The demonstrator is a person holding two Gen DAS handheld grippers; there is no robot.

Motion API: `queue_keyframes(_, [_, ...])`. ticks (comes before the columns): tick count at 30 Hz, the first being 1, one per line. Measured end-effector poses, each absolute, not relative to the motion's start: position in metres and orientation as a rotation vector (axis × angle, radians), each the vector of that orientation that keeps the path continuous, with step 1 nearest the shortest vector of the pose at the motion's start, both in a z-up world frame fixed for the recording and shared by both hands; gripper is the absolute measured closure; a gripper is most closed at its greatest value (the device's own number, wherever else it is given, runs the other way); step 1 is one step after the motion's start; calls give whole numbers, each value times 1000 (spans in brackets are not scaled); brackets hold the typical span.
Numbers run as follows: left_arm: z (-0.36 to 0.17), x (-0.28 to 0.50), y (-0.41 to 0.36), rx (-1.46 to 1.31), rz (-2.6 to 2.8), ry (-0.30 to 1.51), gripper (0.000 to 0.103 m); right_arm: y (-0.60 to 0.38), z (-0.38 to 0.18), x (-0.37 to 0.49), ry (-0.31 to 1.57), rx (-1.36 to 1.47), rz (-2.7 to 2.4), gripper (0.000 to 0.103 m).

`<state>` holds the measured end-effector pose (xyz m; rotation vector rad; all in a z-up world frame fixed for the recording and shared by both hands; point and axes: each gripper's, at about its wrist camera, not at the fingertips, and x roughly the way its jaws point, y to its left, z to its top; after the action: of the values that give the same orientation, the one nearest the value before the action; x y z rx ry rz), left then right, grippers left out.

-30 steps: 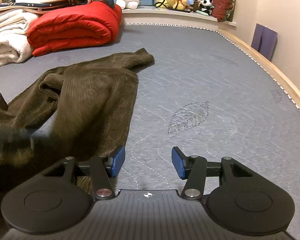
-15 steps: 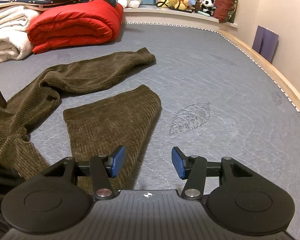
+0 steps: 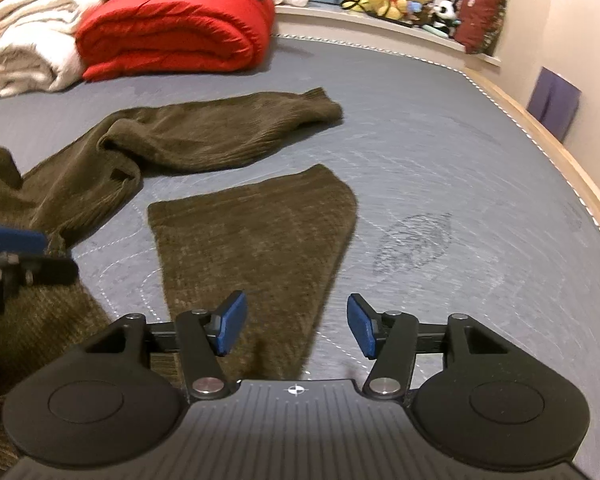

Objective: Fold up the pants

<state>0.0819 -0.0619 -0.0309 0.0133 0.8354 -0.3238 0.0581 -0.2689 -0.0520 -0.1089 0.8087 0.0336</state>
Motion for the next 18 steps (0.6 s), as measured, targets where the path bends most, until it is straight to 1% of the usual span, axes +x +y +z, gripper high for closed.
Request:
queue_keyframes(6, [-40,92,-26,-15,-192,901,32,-233,-65,71,837,-181,113,37])
queue_keyframes(10, [-39,92,-5,-31,-165,914,32,-206,-82,82,867,-259,139,37])
queue_keyframes(18, [-28,79,12,-48,-165,906,29,-177,-128,98,928,-422,124,37])
